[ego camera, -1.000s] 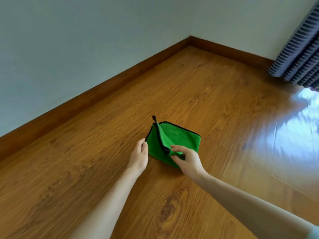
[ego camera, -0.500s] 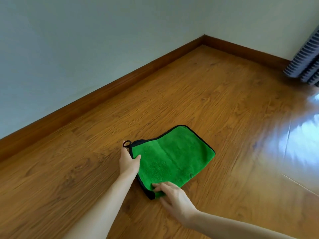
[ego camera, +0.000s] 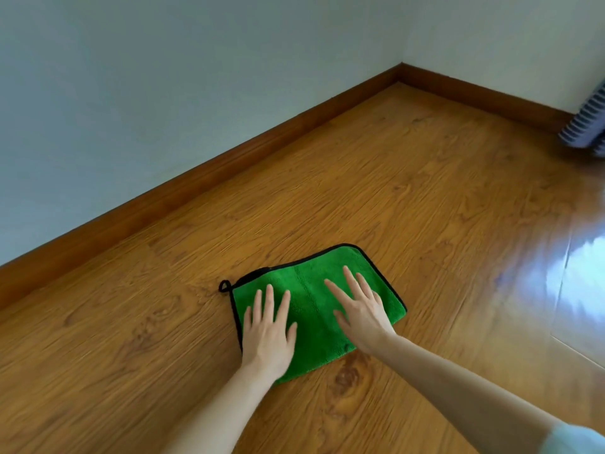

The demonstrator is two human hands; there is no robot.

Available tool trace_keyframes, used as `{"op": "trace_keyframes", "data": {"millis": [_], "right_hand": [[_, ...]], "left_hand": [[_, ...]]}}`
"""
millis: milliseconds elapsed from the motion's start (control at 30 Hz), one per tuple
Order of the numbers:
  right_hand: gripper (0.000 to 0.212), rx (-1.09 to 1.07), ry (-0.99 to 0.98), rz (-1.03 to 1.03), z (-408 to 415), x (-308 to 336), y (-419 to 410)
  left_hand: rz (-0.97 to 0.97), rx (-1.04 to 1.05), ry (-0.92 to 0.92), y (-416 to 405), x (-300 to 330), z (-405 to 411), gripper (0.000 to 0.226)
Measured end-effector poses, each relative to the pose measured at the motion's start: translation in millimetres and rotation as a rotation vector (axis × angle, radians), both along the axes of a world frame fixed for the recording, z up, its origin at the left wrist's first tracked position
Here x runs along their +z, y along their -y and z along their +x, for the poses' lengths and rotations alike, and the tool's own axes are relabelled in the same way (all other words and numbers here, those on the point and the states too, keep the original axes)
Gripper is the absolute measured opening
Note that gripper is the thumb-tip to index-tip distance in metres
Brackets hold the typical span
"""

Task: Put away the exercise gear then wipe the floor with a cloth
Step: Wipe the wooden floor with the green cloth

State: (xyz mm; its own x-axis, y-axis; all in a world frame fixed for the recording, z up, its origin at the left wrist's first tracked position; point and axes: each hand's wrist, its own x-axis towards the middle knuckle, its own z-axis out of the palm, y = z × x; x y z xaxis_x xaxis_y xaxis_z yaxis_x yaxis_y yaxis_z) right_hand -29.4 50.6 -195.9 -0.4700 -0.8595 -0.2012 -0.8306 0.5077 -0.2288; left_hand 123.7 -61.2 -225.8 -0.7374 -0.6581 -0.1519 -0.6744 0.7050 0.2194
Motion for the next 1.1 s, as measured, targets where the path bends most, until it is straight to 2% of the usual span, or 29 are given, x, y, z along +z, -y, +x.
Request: {"op": "trace_keyframes", "data": {"millis": [133,200,300,500,800,1100], "right_hand": [[0.061,0.194,-0.054,0.157,-15,-11,-2],[0.064,0.217,-0.037,0.202,-18,-19,0],[0.081,0.1,-0.036,0.222,-28,-32,-3],[0.072,-0.081,-0.043,0.141,-77,-40,5],[0.066,-0.055,-0.086,0.039,-153,-48,40],[0.076,-0.181,-0.111,0.019,-233,-56,93]], "left_hand": [[-0.023,0.011,0.072,-13,-19,-8,0.069],[0.004,0.033,0.103,-10,-23,-14,0.073],[-0.003,0.003,0.102,2,-27,-29,0.068],[-0.05,-0.039,0.034,26,-29,-91,0.075],[-0.142,-0.046,-0.022,65,-41,-163,0.074],[-0.182,-0.154,-0.078,119,-37,-281,0.079]]}}
